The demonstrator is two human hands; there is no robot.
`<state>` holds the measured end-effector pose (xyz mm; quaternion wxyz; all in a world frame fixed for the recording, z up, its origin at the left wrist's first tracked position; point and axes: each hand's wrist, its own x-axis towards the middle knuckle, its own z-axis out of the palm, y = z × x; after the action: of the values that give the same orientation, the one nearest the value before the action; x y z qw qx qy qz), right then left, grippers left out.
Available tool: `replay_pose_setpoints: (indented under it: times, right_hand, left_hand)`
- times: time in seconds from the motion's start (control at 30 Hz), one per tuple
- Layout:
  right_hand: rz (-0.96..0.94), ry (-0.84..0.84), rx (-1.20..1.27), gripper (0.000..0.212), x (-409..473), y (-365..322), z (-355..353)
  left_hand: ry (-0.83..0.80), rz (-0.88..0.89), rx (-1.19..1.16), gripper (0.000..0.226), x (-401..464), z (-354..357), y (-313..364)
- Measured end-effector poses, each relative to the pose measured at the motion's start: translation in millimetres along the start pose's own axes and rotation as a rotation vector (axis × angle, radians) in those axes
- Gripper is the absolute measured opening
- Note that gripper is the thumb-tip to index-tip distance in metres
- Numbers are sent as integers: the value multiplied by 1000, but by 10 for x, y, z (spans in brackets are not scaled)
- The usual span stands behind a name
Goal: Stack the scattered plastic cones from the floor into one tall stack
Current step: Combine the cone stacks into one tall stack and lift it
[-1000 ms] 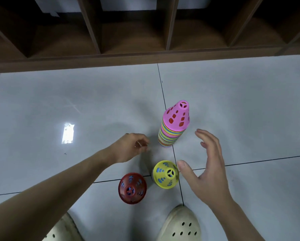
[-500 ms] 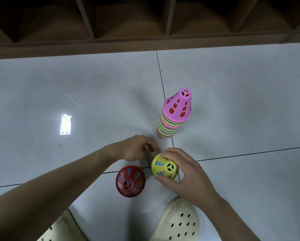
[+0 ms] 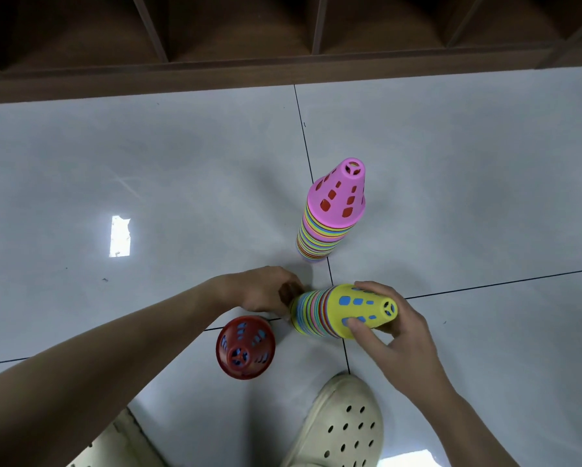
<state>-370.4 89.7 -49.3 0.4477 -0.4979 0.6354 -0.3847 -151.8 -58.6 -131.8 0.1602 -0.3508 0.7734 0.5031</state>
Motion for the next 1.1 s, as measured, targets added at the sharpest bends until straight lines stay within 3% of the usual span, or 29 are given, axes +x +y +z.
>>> replay_pose_setpoints:
  times: [0.2,0.4,0.63,0.9,1.1]
  right_hand:
    - [132,123,183,40,-2,-8,-36]
    - [147,167,280,31,30,6,-45]
    - [147,228,268,36,-35,-81,-41]
    - [-95,251,286,47,-250,-592,-266]
    - [-325,234,220,60,-238,-1493,-509]
  left_hand:
    - [25,59,-14,52,7,-3,38]
    - [51,16,24,52,89,83,88]
    - [78,30,85,48,18,-21,226]
    - [250,140,31,48,-666,-503,751]
    - [440,213,-42,47,-1420,-879,1265]
